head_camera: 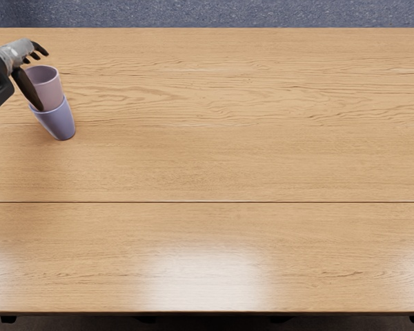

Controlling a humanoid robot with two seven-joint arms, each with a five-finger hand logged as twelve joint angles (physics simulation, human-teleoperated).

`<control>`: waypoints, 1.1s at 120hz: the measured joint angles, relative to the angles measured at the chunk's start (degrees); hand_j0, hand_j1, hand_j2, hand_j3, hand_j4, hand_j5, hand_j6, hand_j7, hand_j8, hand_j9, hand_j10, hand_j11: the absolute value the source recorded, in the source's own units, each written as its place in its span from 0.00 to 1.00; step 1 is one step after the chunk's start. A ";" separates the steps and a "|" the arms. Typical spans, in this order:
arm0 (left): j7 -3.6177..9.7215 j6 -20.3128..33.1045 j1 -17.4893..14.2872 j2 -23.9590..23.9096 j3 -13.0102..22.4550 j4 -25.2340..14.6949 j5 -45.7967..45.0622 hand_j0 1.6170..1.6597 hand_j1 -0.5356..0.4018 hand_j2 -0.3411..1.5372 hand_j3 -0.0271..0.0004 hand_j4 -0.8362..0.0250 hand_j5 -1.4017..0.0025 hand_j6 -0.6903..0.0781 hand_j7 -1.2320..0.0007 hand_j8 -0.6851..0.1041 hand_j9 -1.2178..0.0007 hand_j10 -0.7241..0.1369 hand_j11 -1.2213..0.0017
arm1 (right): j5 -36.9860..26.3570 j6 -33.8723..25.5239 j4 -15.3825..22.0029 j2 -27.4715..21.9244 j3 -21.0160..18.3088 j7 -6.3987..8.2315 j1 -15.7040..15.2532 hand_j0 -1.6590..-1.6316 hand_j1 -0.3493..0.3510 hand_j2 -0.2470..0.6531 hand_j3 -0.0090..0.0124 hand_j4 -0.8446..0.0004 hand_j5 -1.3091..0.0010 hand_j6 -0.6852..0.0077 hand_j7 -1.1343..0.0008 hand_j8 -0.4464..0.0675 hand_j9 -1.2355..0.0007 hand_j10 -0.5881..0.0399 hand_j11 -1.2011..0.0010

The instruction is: Pick up cup and place in cup with left hand

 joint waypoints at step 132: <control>0.00 0.11 -3.44 -14.97 3.86 -0.14 1.05 0.96 0.90 0.19 0.99 0.92 0.96 0.84 0.96 0.81 0.96 0.79 0.96 | 0.00 0.00 0.00 0.00 0.00 0.01 0.00 0.04 0.00 0.27 0.42 1.00 1.00 0.99 1.00 0.87 1.00 0.94 1.00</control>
